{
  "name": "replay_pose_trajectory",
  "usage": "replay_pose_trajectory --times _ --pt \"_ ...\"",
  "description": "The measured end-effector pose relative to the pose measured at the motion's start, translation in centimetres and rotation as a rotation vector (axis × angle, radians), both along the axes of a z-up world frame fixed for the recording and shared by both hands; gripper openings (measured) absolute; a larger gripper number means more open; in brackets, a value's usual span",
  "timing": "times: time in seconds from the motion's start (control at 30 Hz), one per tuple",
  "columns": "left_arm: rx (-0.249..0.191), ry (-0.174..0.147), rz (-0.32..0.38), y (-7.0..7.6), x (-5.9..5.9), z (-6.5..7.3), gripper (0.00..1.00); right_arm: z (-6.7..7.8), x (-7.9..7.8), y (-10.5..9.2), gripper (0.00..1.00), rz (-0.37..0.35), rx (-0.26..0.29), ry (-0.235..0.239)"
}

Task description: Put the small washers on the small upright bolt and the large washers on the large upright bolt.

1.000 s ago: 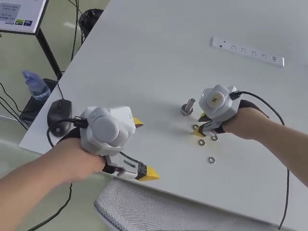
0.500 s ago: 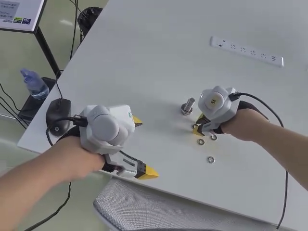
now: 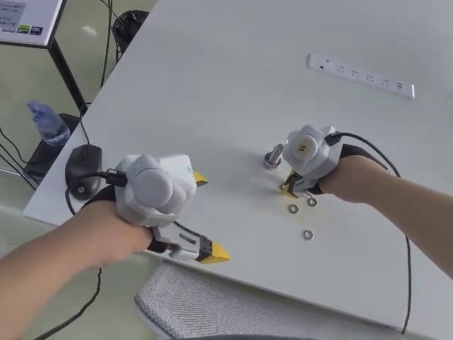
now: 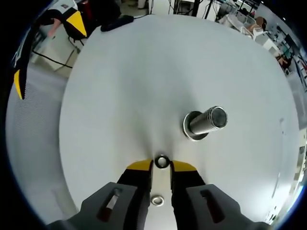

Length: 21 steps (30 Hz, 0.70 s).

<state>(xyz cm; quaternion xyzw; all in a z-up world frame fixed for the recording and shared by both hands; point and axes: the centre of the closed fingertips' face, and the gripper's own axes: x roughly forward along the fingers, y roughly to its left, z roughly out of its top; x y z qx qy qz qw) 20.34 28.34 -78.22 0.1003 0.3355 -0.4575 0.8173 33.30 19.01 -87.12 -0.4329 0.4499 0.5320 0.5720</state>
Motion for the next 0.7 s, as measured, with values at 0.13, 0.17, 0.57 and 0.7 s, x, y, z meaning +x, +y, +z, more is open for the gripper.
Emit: replay_pose_trajectory --times 0.13,0.17,0.57,0.7 --pt "-0.001 -0.002 -0.001 -0.06 0.01 0.08 0.81 -0.11 -0.05 0.05 0.14 0.0 -0.043 -0.009" --pt "0.0 -0.003 0.0 -0.04 0.02 0.11 0.81 -0.11 -0.06 0.02 0.14 -0.005 -0.045 -0.008" --pt "0.003 -0.005 0.003 0.06 -0.11 0.05 0.81 -0.01 0.09 -0.28 0.12 -0.044 -0.008 0.016" --pt "-0.001 -0.01 0.01 0.0 -0.11 0.27 0.82 0.05 -0.05 -0.26 0.12 -0.061 -0.001 0.029"
